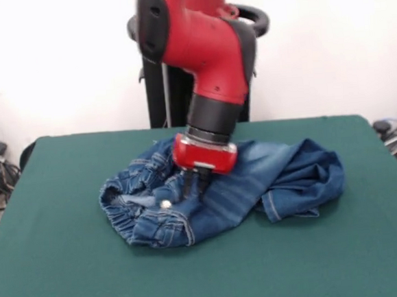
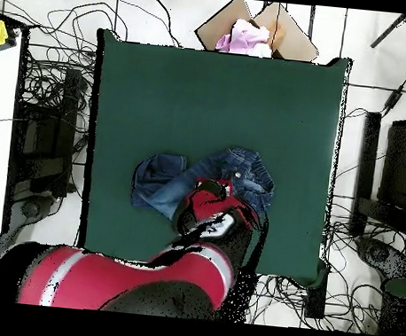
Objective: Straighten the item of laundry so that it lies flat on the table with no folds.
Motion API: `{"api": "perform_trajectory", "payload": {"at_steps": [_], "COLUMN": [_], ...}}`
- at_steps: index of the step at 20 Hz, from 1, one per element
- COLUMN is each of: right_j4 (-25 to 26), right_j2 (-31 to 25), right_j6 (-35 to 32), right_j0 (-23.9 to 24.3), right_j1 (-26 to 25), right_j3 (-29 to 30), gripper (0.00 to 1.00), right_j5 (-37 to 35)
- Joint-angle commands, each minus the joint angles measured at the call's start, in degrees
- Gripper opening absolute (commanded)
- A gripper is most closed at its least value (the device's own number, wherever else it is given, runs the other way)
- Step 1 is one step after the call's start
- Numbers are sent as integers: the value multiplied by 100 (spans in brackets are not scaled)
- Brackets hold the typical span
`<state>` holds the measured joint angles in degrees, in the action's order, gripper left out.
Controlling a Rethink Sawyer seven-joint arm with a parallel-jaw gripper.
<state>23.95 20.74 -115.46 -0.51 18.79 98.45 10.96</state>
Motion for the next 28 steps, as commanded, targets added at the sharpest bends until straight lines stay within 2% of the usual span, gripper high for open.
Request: {"api": "perform_trajectory", "payload": {"at_steps": [1, 3, 6, 9, 17, 20, 24, 26, 28], "right_j4": [628, 761, 967, 1115, 1119, 1369, 2147, 2418, 2534], "right_j2": [-925, -862, -679, -551, -446, -697, -1619, -2024, -2226], "right_j6": [668, 632, 271, -33, -313, -37, 663, 1062, 1417], "right_j0": [1138, 1150, 1067, 1042, 1047, 1313, 2409, 2919, 3222], "right_j1": [1454, 1231, 497, -7, -396, -276, 287, 680, 1016], "right_j3": [472, 252, -214, -424, -503, -529, -357, -159, -55], "gripper": [0, 0, 0, 0, 0, 0, 0, 0, 0], "right_j5": [-1912, -1855, -1323, -819, -331, -518, -1131, -1563, -1934]}}
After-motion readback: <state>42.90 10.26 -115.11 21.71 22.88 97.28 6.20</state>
